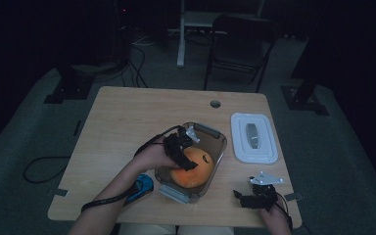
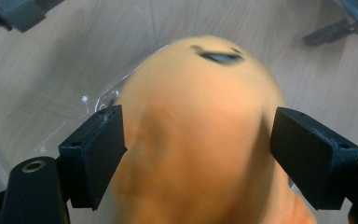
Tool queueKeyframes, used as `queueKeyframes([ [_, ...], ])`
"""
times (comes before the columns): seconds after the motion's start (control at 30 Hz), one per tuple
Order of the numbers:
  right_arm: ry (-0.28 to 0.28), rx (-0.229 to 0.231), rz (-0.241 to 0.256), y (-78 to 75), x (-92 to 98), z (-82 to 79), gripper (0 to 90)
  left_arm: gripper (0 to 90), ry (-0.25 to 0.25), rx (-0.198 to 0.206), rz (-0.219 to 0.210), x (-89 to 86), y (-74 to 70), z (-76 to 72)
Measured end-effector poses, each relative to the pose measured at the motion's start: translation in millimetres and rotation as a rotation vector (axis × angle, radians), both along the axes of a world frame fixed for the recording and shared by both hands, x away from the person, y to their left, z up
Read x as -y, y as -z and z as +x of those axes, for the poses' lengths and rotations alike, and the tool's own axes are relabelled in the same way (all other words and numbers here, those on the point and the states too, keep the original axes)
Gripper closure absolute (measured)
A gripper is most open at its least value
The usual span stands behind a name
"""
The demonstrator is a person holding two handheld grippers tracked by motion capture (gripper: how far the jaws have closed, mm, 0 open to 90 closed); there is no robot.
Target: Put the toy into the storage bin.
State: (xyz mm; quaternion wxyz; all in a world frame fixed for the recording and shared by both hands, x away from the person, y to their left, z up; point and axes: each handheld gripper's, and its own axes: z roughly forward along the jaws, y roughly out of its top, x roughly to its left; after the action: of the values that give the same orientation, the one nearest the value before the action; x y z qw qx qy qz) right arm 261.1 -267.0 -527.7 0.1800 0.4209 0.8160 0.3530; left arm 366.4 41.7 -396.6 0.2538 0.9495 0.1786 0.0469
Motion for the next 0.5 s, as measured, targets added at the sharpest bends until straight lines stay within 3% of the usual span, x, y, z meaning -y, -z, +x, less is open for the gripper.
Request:
queueKeyframes([
  [0.5, 0.0, 0.001, 0.0, 0.0, -0.1, 0.0, 13.8, 19.6, -0.039, 0.015, -0.051, -31.2, -11.0, -18.5],
])
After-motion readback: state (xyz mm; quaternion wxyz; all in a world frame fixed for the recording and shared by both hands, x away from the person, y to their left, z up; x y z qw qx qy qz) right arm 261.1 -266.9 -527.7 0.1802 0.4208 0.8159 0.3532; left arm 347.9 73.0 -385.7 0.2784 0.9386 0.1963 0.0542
